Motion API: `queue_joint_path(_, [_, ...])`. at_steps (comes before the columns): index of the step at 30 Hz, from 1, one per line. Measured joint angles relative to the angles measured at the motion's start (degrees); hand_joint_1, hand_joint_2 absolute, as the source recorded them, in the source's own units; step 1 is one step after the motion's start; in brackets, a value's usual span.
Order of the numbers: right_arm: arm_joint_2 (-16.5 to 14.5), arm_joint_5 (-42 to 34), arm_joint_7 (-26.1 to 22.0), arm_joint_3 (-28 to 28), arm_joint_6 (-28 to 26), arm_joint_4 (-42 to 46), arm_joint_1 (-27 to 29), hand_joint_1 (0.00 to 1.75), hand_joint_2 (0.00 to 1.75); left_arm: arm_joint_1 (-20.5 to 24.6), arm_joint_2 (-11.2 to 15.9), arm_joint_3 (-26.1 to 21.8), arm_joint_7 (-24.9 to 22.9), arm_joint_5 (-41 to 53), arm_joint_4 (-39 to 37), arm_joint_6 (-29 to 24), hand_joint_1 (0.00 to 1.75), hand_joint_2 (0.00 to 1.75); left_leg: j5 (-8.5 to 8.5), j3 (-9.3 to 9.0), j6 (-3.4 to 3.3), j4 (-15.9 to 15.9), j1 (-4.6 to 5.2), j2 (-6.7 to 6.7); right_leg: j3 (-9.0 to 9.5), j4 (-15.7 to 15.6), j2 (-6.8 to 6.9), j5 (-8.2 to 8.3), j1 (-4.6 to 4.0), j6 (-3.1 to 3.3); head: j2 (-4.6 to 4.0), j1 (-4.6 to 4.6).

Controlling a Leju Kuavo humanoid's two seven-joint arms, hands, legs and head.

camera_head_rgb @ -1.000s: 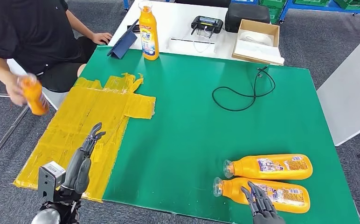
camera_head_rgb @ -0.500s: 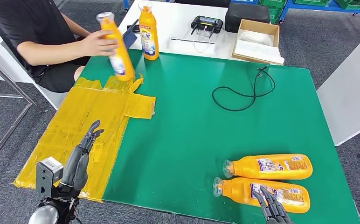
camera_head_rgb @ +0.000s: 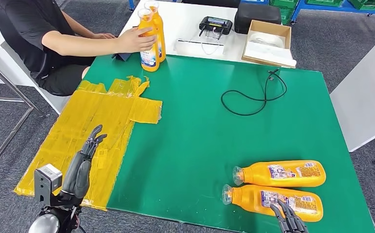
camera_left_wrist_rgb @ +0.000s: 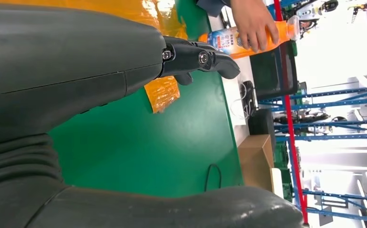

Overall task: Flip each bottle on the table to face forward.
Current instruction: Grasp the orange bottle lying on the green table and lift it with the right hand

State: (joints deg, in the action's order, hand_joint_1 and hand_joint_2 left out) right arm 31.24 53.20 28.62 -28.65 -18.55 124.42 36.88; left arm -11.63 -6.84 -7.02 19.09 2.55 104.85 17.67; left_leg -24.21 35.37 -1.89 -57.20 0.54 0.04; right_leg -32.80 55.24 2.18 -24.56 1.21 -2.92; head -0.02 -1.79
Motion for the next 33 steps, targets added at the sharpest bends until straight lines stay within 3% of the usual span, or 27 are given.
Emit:
queue_joint_path(7, [5.6, -4.1, 3.5, 1.0, -4.2, 0.1, 3.0, 0.0, 1.75, 1.1, 0.3, 0.4, -0.6, -0.6, -0.5, -0.2, 0.0, 0.0, -0.01, -0.01, 0.0, 0.0, 0.0, 0.0, 0.03, 0.0, -0.01, 0.01, 0.0, -0.01, 0.0, 0.03])
queue_joint_path(13, [7.0, -5.5, 3.6, 1.8, -4.9, 0.1, 3.9, 0.0, 1.75, 1.5, 0.4, 0.7, -0.6, -0.7, -0.8, -0.3, 0.0, 0.0, -0.01, -0.02, 0.0, 0.0, 0.0, 0.0, 0.02, 0.0, -0.02, 0.01, 0.0, -0.02, 0.0, 0.01])
queue_joint_path(17, [9.4, -10.8, -0.3, 9.0, -4.0, -0.1, 8.3, 0.0, 1.75, 3.0, 1.0, 2.9, -1.0, -1.2, -1.4, -1.3, 0.0, 0.0, -0.01, -0.03, 0.0, 0.0, 0.0, 0.02, 0.01, 0.0, -0.02, 0.01, 0.0, -0.03, 0.0, -0.01])
queue_joint_path(19, [7.7, -10.8, -5.1, 12.6, 1.0, -0.3, 9.0, 0.0, 1.75, 3.4, 1.1, 3.4, -1.3, -1.6, -1.7, -1.4, 0.0, 0.0, -0.01, -0.04, 0.0, 0.0, -0.01, 0.01, -0.04, 0.0, -0.01, 0.0, -0.01, -0.03, 0.0, 0.01])
queue_joint_path(23, [-0.3, -8.5, -15.7, 22.6, 13.0, -0.6, 9.2, 0.0, 1.75, 3.7, 1.1, 3.9, -1.8, -2.2, -2.2, -1.5, 0.0, 0.0, -0.03, -0.05, 0.03, 0.0, -0.03, 0.0, 0.04, 0.0, -0.02, -0.01, -0.02, -0.03, 0.0, -0.02])
queue_joint_path(28, [-6.8, -7.2, -18.3, 29.9, 15.9, -0.9, 9.2, 0.0, 1.75, 3.7, 1.2, 4.5, -1.8, -2.4, -2.5, -1.7, 0.0, 0.0, -0.04, -0.05, 0.05, 0.0, -0.04, 0.03, -0.02, 0.0, -0.03, -0.02, -0.02, -0.03, 0.0, 0.0])
queue_joint_path(33, [-9.7, -7.1, -18.5, 32.9, 16.1, -1.0, 9.2, 0.0, 1.75, 3.7, 1.2, 4.5, -1.8, -2.4, -2.6, -1.7, 0.0, 0.0, -0.05, -0.05, 0.05, 0.0, -0.02, 0.02, -0.05, 0.0, -0.03, -0.02, -0.01, -0.03, 0.0, -0.01])
